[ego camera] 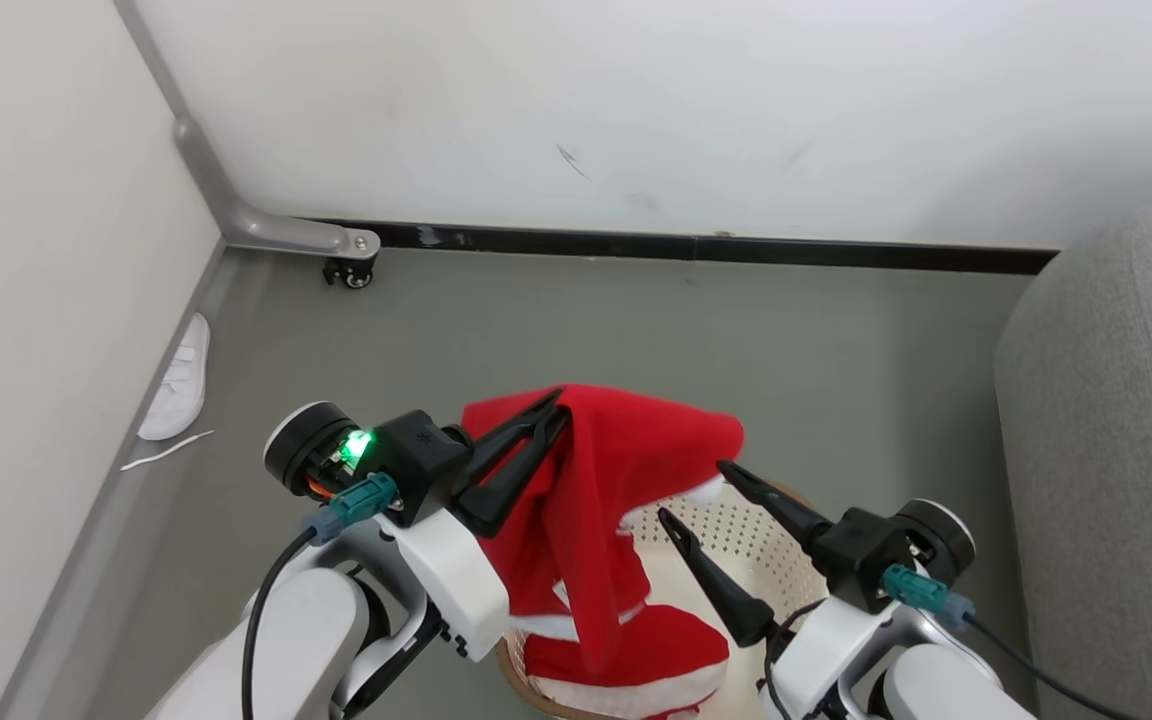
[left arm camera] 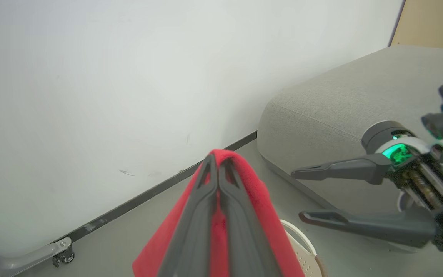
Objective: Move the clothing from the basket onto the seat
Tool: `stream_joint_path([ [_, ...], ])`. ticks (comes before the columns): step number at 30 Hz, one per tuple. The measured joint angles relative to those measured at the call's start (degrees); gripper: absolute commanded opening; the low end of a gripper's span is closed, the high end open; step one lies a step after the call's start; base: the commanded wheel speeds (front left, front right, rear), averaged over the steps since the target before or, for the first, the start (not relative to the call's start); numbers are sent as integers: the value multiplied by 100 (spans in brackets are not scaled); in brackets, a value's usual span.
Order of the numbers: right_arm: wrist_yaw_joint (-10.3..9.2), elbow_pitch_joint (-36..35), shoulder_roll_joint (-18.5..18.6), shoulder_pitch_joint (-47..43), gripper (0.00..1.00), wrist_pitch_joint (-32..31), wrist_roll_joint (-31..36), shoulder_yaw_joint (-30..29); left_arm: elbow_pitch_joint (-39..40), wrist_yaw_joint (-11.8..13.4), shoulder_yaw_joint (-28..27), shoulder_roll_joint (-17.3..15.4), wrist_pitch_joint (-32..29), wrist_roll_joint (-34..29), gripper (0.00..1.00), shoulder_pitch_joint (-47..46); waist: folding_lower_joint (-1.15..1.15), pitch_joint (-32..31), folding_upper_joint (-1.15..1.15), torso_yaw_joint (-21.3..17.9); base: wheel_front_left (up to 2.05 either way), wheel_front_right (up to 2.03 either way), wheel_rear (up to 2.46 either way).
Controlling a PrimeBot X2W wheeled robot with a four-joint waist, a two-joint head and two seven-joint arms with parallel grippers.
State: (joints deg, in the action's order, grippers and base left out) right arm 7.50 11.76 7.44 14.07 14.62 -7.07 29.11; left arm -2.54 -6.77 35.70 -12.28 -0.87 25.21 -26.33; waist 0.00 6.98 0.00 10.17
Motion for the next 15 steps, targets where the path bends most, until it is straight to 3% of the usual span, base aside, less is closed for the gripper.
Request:
stream_joint_path([
  [15, 0, 4, 389, 74, 100, 1, -2, 826, 622, -52, 702, -564, -366, 364, 0, 0, 0, -285, 0, 163, 0, 0, 0],
])
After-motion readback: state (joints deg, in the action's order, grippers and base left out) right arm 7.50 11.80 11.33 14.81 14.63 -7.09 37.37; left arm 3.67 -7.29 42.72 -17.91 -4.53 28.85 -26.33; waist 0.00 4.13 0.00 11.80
